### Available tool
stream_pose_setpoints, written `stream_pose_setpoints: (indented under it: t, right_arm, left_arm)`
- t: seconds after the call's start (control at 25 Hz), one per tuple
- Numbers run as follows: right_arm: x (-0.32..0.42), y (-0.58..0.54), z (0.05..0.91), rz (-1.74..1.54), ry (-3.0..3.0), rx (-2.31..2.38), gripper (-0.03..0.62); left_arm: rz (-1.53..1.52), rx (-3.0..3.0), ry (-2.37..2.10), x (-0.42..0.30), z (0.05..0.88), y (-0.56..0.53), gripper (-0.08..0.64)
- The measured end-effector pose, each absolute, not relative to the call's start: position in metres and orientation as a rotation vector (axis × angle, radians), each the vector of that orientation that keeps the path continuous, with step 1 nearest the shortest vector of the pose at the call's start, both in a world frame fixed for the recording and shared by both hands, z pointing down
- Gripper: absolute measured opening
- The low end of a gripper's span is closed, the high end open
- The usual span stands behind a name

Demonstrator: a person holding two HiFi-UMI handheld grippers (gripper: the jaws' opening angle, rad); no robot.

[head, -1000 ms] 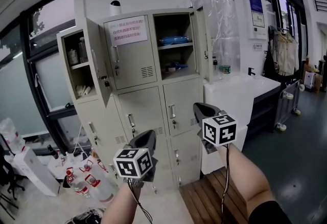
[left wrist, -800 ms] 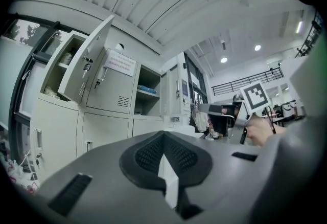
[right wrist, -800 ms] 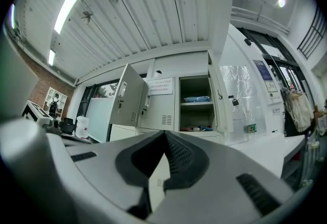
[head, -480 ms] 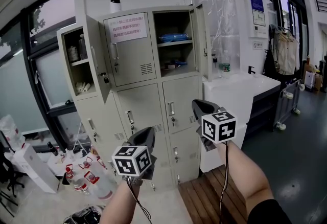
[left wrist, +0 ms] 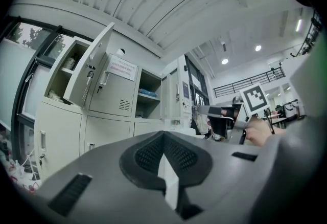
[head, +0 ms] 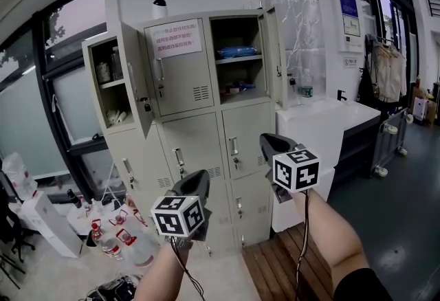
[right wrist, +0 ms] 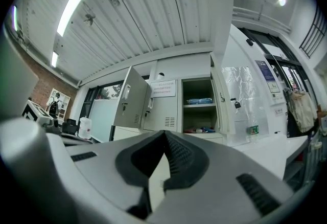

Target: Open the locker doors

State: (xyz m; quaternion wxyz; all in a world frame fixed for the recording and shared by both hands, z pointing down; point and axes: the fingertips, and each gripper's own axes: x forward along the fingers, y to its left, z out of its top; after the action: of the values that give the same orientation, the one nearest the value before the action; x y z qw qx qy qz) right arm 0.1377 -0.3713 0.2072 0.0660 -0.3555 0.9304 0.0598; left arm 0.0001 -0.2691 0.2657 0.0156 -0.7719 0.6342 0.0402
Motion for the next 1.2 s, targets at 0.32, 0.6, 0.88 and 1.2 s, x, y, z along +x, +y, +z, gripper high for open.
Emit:
stream_pose_setpoints:
  t: [0.32,0.6,0.88,1.2]
  right_arm:
    - [0.132,-0.368,0.212,0.169,2.825,-1.058,0.000]
    - [0.117,-0.371,0.219,0.155,2.844,-1.034,0.000]
    - [0.086,-0.375,0.235,0.128,2.888,-0.991,0.000]
    - [0.040,-0.386,0.262,0.095,2.940,-0.921,0.000]
  left_arm:
    - [0.135,-2.390,2.001,-0.007,0.270,-0.261,-0.002]
    - [0.120,-2.378,2.037,-0.021,0.281,-0.261,-0.002]
    - [0.113,-2.366,2.079,-0.042,0.291,-0.263,-0.002]
    - [0.107,-2.358,2.113,-0.073,0.307,-0.274,-0.002]
